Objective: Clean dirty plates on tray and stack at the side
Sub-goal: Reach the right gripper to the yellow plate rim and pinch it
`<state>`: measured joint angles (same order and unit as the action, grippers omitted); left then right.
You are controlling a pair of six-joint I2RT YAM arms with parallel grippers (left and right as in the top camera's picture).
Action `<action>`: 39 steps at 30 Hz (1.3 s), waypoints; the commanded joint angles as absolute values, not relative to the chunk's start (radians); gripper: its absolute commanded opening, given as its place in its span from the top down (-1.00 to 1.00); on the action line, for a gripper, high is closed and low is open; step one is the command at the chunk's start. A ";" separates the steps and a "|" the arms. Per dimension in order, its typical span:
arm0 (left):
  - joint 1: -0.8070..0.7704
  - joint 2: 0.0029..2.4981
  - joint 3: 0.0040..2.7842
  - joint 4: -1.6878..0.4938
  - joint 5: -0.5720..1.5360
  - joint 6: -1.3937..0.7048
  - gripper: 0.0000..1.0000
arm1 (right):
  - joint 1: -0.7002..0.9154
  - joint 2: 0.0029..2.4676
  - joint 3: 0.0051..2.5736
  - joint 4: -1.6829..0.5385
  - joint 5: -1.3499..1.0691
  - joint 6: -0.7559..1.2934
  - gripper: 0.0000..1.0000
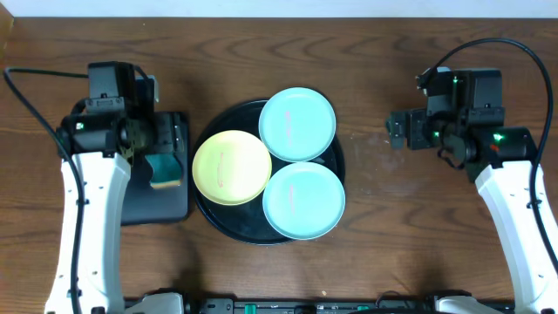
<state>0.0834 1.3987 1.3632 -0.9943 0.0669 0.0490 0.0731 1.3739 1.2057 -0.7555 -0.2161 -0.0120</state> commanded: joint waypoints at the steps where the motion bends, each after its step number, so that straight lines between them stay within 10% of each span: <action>1: 0.081 1.428 1.386 -0.982 0.080 0.043 -0.52 | 0.067 1.376 1.229 -0.713 -0.395 -0.012 -0.99; 18: 0.185 1.448 1.386 -0.965 0.007 -0.081 -0.52 | 0.398 1.728 1.554 -0.867 -0.285 0.331 -0.49; 25: 0.213 1.448 1.386 -0.971 0.012 -0.085 -0.53 | 0.529 1.909 1.671 -0.862 -0.282 0.488 0.10; 39: 0.213 1.448 1.386 -0.978 0.011 -0.084 -0.53 | 0.699 2.082 1.671 -0.831 -0.128 0.583 0.21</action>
<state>0.2115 1.4467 1.3640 -0.9707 0.0219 -0.0753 0.6792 2.0541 1.6505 -0.8383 -0.1616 0.5514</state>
